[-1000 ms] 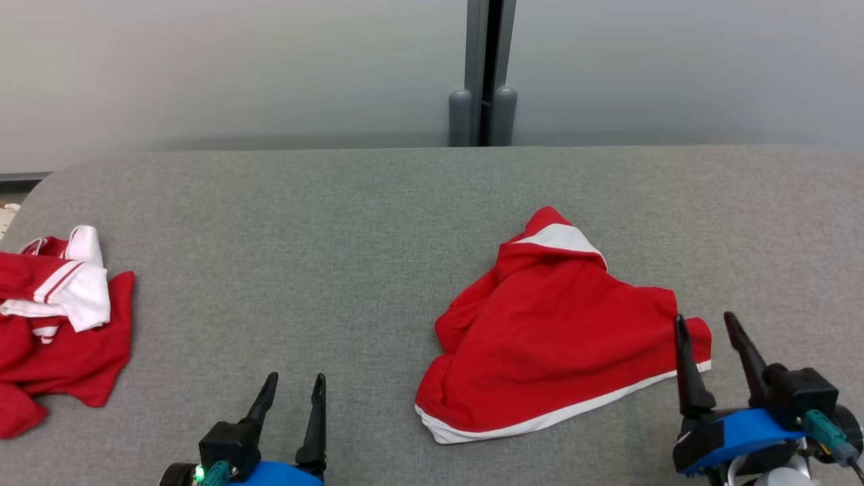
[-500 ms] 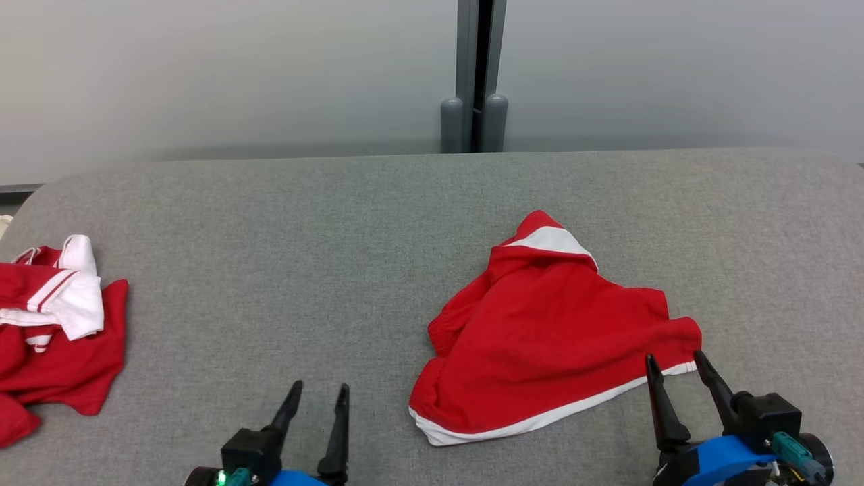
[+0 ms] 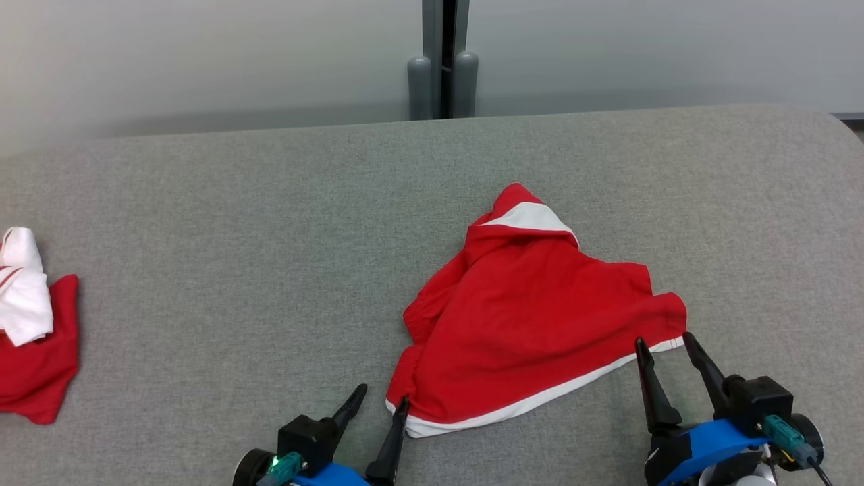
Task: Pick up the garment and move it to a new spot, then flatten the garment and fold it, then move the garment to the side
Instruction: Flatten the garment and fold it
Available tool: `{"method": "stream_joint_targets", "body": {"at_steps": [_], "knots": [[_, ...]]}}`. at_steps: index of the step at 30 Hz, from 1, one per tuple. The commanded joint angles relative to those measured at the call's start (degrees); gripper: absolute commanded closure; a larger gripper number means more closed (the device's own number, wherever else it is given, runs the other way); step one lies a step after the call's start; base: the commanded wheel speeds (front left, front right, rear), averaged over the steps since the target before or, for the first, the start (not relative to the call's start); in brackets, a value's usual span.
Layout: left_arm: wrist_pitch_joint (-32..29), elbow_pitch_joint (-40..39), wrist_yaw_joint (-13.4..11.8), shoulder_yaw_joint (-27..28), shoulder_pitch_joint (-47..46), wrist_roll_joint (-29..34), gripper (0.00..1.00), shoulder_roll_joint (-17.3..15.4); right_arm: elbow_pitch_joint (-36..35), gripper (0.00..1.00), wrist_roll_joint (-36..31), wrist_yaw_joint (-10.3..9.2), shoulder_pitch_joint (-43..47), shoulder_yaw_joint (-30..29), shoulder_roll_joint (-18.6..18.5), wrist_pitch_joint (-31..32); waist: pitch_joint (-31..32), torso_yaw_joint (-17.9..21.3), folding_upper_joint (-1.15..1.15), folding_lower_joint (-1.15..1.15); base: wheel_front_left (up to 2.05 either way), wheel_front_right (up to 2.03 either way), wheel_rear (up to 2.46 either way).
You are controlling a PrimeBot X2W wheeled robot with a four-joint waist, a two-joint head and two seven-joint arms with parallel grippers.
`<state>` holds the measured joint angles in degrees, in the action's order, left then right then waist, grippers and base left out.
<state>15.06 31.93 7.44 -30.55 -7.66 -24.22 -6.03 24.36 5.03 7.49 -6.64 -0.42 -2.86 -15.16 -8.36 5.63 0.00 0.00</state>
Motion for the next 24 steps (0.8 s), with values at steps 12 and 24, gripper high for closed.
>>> {"method": "stream_joint_targets", "body": {"at_steps": [12,24], "knots": [[0.2,1.0,0.1,-5.3,-3.9,-2.8,0.00,-1.1,-0.3,0.00,0.3,0.00,-1.6,0.7,-0.1,0.0,-2.2,0.5,0.00,0.00,0.00,0.00,0.00],[0.2,-1.3,0.1,-9.8,-3.1,-7.1,0.00,-2.8,0.3,0.00,1.0,0.00,-1.4,1.0,-0.1,0.0,-1.5,-0.3,0.00,0.00,0.00,0.00,0.00]]}}
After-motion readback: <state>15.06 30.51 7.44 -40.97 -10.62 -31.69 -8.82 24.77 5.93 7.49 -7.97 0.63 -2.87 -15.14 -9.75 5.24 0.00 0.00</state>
